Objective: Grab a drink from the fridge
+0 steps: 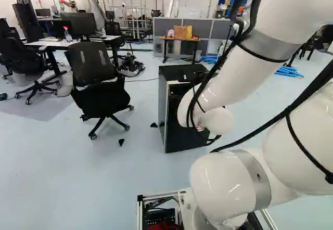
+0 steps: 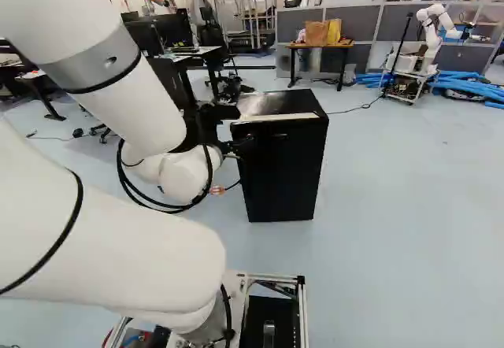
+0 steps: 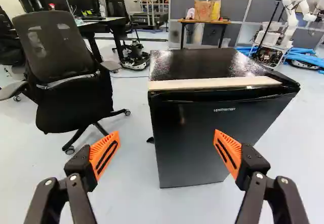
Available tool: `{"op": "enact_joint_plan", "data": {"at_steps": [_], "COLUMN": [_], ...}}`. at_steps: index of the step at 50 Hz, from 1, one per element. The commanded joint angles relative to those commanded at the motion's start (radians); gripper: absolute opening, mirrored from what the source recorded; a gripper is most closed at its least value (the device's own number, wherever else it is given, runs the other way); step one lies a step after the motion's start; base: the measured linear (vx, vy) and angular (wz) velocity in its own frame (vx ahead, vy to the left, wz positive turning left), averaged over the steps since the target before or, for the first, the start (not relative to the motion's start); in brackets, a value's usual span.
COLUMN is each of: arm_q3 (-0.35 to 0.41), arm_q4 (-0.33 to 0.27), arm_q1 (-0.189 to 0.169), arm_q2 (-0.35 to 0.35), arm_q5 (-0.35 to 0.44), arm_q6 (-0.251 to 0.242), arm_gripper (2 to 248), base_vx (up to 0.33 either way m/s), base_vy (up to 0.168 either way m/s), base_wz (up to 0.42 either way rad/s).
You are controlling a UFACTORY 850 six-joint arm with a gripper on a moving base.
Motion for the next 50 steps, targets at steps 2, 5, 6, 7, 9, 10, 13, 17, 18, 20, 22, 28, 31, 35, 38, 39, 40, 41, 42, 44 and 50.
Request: {"op": "enact_joint_plan", "data": {"at_steps": [2,5,6,7,9,10,13,17,18,20,22,28,31,35,38,39,40,41,42,44,50], "arm_q3": [0.000,-0.001,-0.002,-0.002,-0.003,-0.004,-0.005,-0.007,-0.008,-0.009,-0.010,-0.015,-0.017,-0.020,-0.023,-0.024,-0.025,-0.026,-0.027,-0.030,-0.038], "arm_q4": [0.007,0.020,0.023,0.028,0.037,0.042,0.056,0.076,0.080,0.091,0.101,0.137,0.156,0.181,0.200,0.207,0.213,0.219,0.226,0.238,0.277], "arm_q1": [0.004,0.012,0.014,0.017,0.022,0.025,0.033,0.045,0.048,0.054,0.060,0.080,0.090,0.104,0.115,0.118,0.122,0.126,0.129,0.137,0.160], "arm_q2": [0.000,-0.002,-0.002,-0.003,-0.004,-0.004,-0.006,-0.008,-0.009,-0.010,-0.012,-0.017,-0.020,-0.024,-0.027,-0.028,-0.029,-0.031,-0.032,-0.035,-0.044], "arm_q5": [0.000,0.000,0.000,0.000,0.000,0.000,0.000,0.000,0.000,0.000,0.000,0.000,0.000,0.000,0.000,0.001,0.001,0.002,0.002,0.004,0.009], "arm_q6": [0.000,0.000,0.000,0.000,0.000,0.000,0.000,0.000,0.000,0.000,0.000,0.000,0.000,0.000,0.000,0.000,0.000,0.000,0.000,0.000,0.000], "arm_gripper": [247,247,247,247,247,247,247,247,247,247,247,247,247,247,247,247,247,247,247,247,247], "base_vx": [0.000,0.000,0.000,0.000,0.000,0.000,0.000,0.000,0.000,0.000,0.000,0.000,0.000,0.000,0.000,0.000,0.000,0.000,0.000,0.000,0.000], "base_vy": [0.000,0.000,0.000,0.000,0.000,0.000,0.000,0.000,0.000,0.000,0.000,0.000,0.000,0.000,0.000,0.000,0.000,0.000,0.000,0.000,0.000], "base_wz": [0.000,0.000,0.000,0.000,0.000,0.000,0.000,0.000,0.000,0.000,0.000,0.000,0.000,0.000,0.000,0.000,0.000,0.000,0.000,0.000,0.000]}}
